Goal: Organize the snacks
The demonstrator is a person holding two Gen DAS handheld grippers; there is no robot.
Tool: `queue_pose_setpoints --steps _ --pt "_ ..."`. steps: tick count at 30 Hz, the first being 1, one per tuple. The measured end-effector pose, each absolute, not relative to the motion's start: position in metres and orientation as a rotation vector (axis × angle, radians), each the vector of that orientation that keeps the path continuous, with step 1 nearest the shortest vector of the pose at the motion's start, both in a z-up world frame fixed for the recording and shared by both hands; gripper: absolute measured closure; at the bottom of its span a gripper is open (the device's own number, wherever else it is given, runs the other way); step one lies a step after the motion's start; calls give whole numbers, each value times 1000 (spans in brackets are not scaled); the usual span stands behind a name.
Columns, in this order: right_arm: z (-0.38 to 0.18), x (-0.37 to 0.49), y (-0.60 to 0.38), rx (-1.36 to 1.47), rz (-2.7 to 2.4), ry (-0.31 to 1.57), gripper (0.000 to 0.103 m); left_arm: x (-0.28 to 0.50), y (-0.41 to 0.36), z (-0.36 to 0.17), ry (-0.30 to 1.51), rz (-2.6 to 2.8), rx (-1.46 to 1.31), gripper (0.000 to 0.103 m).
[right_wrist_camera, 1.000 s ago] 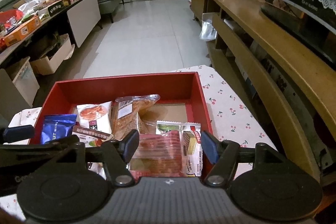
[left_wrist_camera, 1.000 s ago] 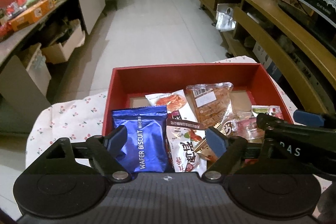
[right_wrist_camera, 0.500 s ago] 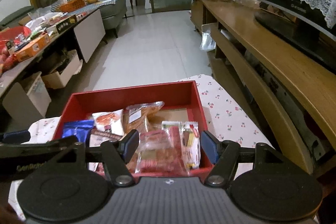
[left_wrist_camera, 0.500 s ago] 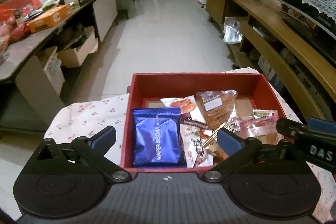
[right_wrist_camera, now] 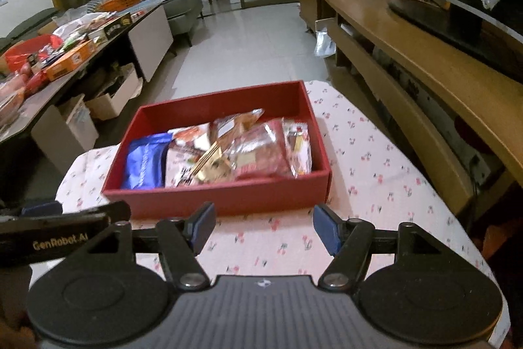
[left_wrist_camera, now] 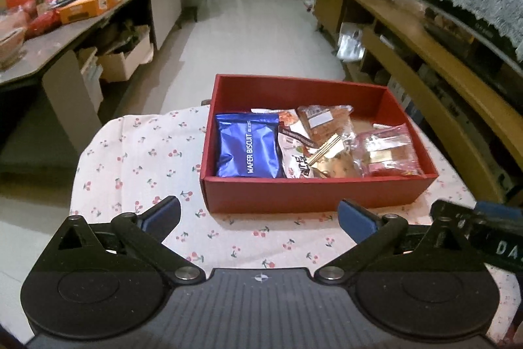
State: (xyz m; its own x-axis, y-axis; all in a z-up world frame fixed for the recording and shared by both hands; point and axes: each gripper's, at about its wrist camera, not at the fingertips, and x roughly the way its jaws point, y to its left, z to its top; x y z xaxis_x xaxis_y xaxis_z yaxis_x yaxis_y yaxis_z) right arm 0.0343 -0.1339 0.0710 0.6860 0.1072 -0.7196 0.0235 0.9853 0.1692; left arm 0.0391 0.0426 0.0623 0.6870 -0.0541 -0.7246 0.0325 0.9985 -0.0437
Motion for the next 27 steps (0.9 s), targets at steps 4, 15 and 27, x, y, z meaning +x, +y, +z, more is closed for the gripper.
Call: queue_pose_setpoints --steps 4,15,27 --pt "70 15 -131 176 56 815 20 24 41 59 798 -49 -9 0" --pt "61 -10 -125 145 49 845 18 0 45 43 875 -93 -26 0" --pt "52 -19 -118 116 53 881 18 -11 39 38 884 -99 15 0"
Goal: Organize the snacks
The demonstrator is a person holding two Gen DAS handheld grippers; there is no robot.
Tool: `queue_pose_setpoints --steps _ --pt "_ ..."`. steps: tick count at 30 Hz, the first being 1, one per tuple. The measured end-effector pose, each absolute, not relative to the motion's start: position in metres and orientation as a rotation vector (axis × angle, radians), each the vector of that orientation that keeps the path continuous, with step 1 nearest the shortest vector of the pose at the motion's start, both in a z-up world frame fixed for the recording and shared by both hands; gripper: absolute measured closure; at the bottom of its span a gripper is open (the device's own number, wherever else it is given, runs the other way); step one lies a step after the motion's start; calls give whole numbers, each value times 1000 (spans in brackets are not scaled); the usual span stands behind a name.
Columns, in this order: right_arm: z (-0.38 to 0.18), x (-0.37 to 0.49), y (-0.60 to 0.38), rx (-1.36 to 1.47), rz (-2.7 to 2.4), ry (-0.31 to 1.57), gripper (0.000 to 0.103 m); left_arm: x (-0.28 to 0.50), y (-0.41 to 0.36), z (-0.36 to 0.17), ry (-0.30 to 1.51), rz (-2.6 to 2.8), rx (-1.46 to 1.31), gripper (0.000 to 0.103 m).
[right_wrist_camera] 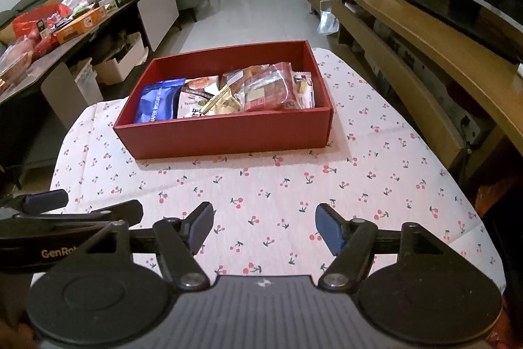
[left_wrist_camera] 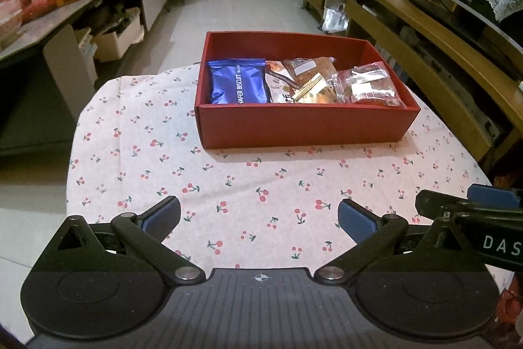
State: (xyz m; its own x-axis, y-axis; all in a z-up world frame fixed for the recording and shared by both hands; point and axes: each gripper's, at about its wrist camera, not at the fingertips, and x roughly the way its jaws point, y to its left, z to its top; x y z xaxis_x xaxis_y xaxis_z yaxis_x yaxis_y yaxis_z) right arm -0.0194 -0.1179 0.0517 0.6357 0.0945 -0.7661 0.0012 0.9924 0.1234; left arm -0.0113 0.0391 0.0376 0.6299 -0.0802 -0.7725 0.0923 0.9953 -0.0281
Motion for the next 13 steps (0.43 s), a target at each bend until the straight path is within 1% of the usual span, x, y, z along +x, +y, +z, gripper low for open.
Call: queue_pose_setpoints --steps 13 --pt "49 -24 -119 112 39 896 18 -18 38 38 886 -93 32 0"
